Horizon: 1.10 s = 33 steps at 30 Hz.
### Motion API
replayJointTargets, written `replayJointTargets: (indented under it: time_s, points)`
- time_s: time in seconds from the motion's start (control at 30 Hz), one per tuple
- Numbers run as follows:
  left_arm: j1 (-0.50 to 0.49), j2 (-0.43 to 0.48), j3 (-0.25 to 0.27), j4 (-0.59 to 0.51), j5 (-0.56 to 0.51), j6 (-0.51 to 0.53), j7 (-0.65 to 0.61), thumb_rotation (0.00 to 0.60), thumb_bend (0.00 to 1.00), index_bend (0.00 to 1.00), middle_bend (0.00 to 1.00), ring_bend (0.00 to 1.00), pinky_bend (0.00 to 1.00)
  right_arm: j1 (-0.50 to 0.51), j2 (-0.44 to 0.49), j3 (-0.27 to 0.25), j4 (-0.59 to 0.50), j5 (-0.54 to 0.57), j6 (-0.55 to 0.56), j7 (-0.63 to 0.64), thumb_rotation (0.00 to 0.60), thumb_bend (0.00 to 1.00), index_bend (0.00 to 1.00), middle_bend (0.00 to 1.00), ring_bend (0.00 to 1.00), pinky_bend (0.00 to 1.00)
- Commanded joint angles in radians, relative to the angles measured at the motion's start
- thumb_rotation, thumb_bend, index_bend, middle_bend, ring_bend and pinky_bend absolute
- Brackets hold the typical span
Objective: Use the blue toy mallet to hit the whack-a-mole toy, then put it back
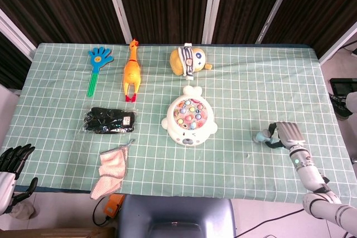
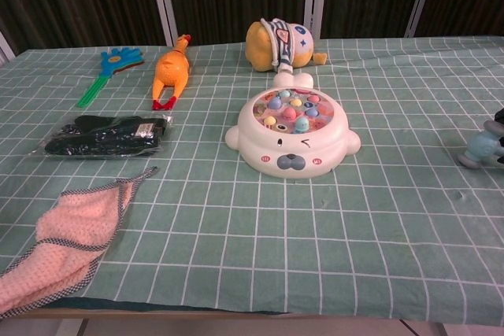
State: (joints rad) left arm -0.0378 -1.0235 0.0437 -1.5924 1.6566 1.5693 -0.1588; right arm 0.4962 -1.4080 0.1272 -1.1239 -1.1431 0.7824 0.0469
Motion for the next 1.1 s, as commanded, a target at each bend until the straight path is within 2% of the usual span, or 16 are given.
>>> replayJointTargets:
  time_s: [0.03, 0.3, 0.6, 0.8, 1.0, 1.07, 1.1]
  points:
    - [0.000, 0.000, 0.000, 0.000, 0.000, 0.000, 0.000, 0.600, 0.43, 0.03, 0.06, 0.00, 0.00, 0.000, 0.006, -0.001, -0.006, -0.004, -0.004, 0.005, 0.600, 0.37, 0.71, 0.59, 0.62, 1.00]
    - [0.001, 0.002, 0.001, 0.000, 0.003, 0.003, -0.005, 0.600, 0.43, 0.03, 0.06, 0.00, 0.00, -0.004, 0.018, 0.000, -0.019, -0.002, 0.007, -0.006, 0.600, 0.33, 0.69, 0.58, 0.62, 1.00]
    - [0.003, 0.002, 0.002, 0.004, 0.006, 0.008, -0.012, 0.600, 0.43, 0.03, 0.06, 0.00, 0.00, -0.016, 0.046, 0.000, -0.053, 0.004, 0.022, -0.019, 0.600, 0.15, 0.62, 0.55, 0.59, 1.00]
    - [0.004, 0.003, 0.002, 0.004, 0.006, 0.010, -0.012, 0.600, 0.43, 0.03, 0.06, 0.00, 0.00, -0.030, 0.084, -0.003, -0.105, -0.010, 0.046, -0.014, 0.600, 0.11, 0.57, 0.51, 0.58, 0.99]
    - [0.004, 0.002, 0.004, 0.003, 0.010, 0.010, -0.010, 0.600, 0.43, 0.03, 0.06, 0.00, 0.00, -0.060, 0.154, -0.006, -0.196, -0.051, 0.106, 0.014, 0.600, 0.11, 0.50, 0.47, 0.55, 0.95]
    - [0.004, 0.002, 0.004, 0.003, 0.011, 0.012, -0.010, 0.600, 0.43, 0.03, 0.06, 0.00, 0.00, -0.074, 0.187, -0.011, -0.243, -0.071, 0.130, 0.023, 0.600, 0.11, 0.46, 0.42, 0.51, 0.90]
    - [0.004, 0.001, 0.003, 0.003, 0.011, 0.014, -0.010, 0.600, 0.43, 0.03, 0.06, 0.00, 0.00, -0.083, 0.206, -0.014, -0.273, -0.087, 0.149, 0.029, 0.600, 0.11, 0.42, 0.36, 0.46, 0.84]
